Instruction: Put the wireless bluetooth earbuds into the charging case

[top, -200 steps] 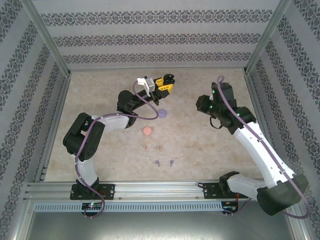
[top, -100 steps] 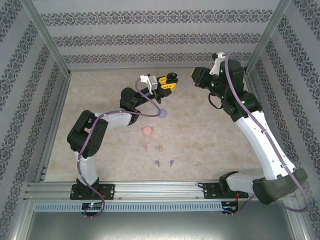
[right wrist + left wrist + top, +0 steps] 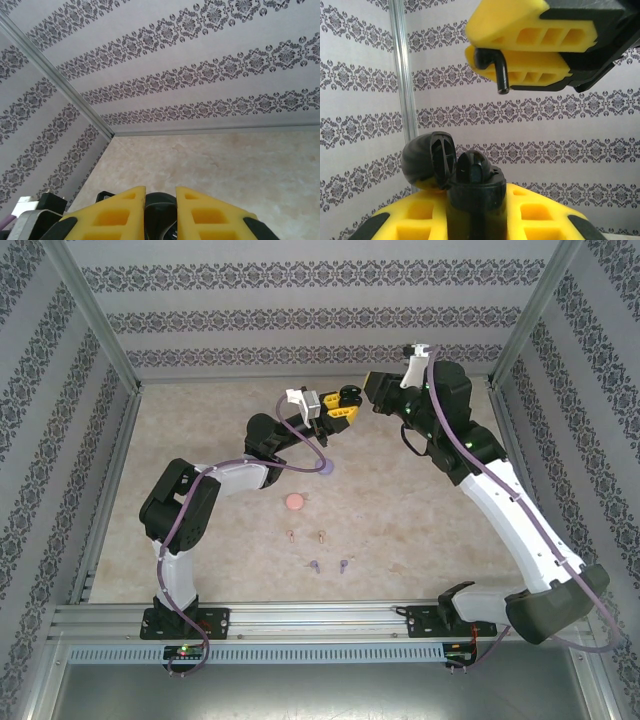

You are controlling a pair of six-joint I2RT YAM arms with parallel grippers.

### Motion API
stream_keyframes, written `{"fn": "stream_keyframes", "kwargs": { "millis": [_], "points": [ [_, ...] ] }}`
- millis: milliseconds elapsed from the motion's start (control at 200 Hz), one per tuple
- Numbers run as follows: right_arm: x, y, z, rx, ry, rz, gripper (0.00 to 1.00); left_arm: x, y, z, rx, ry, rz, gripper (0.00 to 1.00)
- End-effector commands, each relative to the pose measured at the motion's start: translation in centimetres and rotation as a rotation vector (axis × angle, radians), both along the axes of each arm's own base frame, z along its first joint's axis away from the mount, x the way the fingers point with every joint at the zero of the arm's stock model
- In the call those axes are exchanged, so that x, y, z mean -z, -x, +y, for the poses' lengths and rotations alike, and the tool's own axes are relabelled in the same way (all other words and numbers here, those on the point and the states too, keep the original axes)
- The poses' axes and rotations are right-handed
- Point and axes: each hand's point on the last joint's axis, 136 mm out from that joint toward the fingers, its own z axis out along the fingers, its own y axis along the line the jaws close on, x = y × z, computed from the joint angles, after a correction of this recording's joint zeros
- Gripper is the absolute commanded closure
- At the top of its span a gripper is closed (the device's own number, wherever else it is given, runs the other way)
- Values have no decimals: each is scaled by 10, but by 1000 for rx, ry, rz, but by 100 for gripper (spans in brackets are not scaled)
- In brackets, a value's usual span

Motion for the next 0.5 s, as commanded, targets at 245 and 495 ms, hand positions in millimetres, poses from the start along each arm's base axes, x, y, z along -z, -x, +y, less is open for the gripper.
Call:
{"fn": "stream_keyframes", "kwargs": {
  "millis": [245,495],
  "points": [
    [20,-12,18,-16,15,8,81,-16,10,-6,35,39,-52,100],
    [32,-12,18,-13,20,28,82,-17,10,-5,27,40,-57,100]
  ]
}}
